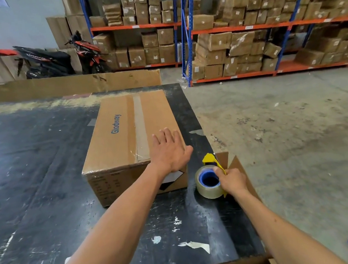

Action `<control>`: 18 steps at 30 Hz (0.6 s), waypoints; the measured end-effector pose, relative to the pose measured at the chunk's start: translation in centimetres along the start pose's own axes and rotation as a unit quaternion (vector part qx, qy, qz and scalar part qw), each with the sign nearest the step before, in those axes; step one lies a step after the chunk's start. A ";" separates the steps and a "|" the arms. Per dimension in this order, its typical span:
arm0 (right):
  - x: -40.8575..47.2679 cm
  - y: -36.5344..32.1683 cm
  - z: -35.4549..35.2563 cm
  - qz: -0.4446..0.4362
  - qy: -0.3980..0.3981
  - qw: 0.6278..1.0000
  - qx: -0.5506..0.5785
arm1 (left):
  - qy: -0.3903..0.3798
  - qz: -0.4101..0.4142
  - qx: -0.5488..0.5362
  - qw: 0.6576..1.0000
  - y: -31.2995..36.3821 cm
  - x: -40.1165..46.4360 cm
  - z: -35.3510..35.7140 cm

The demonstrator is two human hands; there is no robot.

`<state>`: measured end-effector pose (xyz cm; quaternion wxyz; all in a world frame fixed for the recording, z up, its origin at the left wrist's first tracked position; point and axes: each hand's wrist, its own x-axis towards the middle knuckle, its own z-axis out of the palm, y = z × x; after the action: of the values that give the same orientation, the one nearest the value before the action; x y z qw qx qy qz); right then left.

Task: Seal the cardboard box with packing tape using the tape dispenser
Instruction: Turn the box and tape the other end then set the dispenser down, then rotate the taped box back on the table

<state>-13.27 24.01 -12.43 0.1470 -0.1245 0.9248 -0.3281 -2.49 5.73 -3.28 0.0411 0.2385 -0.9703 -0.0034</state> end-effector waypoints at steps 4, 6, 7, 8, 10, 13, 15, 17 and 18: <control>-0.1 -1.0 -0.4 0.003 0.021 0.993 -0.114 | -0.036 0.002 -0.072 0.997 -0.5 -0.4 -1.2; 0.0 -3.0 -0.9 -0.055 0.036 0.987 -0.148 | -0.015 -0.028 -0.124 0.992 -1.1 -1.0 -2.2; 0.0 -4.6 -1.2 -0.092 0.035 0.988 -0.122 | 0.015 -0.048 -0.113 0.992 -1.6 -1.3 -2.5; 0.0 -6.4 -1.5 -0.117 0.021 0.991 -0.063 | 0.045 -0.070 -0.078 0.994 -2.2 -1.8 -2.7; 0.1 -10.2 -1.6 -0.141 -0.025 0.988 0.055 | 0.064 -0.128 -0.011 0.990 -3.8 -2.9 -2.6; -0.1 -14.6 -0.3 -0.165 -0.110 0.971 0.132 | 0.015 -0.240 -0.039 0.970 -6.4 -4.5 -1.9; -1.0 -15.9 1.1 -0.159 -0.172 0.952 0.199 | -0.025 -0.268 -0.078 0.960 -7.9 -5.1 -1.6; -2.1 -16.0 2.6 -0.136 -0.207 0.928 0.278 | -0.033 -0.251 -0.072 0.965 -9.7 -5.1 -1.4; -2.7 -16.1 3.2 -0.128 -0.210 0.922 0.298 | -0.034 -0.236 -0.064 0.969 -10.7 -5.1 -1.3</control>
<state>-7.50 10.88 -3.93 0.3252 -0.2584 0.7082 -0.5709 7.03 -1.39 -2.69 0.0216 0.4576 -0.8850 -0.0834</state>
